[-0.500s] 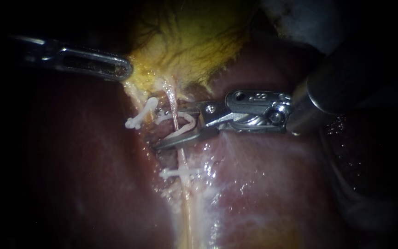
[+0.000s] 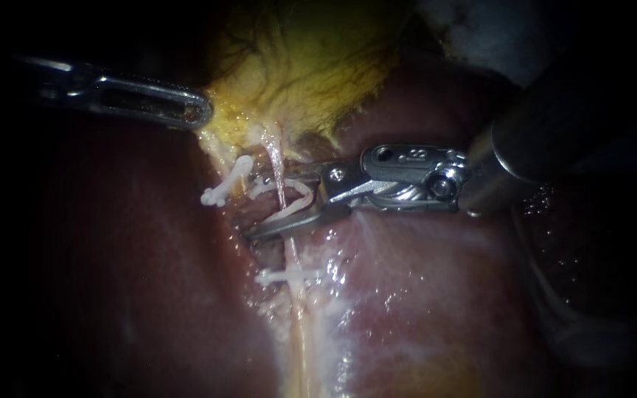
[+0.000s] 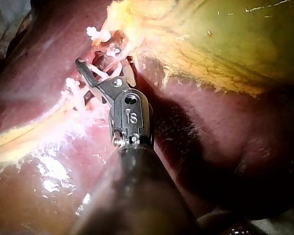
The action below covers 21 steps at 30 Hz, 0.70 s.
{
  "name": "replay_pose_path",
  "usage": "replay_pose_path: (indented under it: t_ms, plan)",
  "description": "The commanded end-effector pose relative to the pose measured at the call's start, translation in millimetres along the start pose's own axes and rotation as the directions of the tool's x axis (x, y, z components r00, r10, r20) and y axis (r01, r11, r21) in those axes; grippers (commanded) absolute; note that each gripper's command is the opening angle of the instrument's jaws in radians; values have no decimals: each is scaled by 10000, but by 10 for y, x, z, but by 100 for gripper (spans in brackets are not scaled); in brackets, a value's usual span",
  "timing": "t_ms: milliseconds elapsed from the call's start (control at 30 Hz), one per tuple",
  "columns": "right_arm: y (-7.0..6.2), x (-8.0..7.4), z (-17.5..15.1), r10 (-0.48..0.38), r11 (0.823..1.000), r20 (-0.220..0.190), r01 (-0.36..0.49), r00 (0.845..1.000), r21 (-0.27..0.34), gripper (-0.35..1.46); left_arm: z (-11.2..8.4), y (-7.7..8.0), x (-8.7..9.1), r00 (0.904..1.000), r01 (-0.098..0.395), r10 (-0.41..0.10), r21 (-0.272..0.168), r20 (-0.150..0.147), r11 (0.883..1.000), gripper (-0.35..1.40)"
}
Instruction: Clipping second clip right tube
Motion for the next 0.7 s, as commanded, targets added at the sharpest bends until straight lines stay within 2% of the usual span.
replay_pose_path:
  t_ms: [33,433,700]
  plan:
    - [0,0,0,22,10000,4,-22,10000,3,53,0,0,0,10000,-3,3,-3,7,10000,-35]
    - [-1,-1,-3,339,9994,-18,-339,9994,98,53,1,0,1,10000,-7,7,16,1,10000,-35]
    - [-7,-5,-5,668,9957,173,-678,9976,633,52,1,0,1,10000,-8,8,16,1,10000,-35]
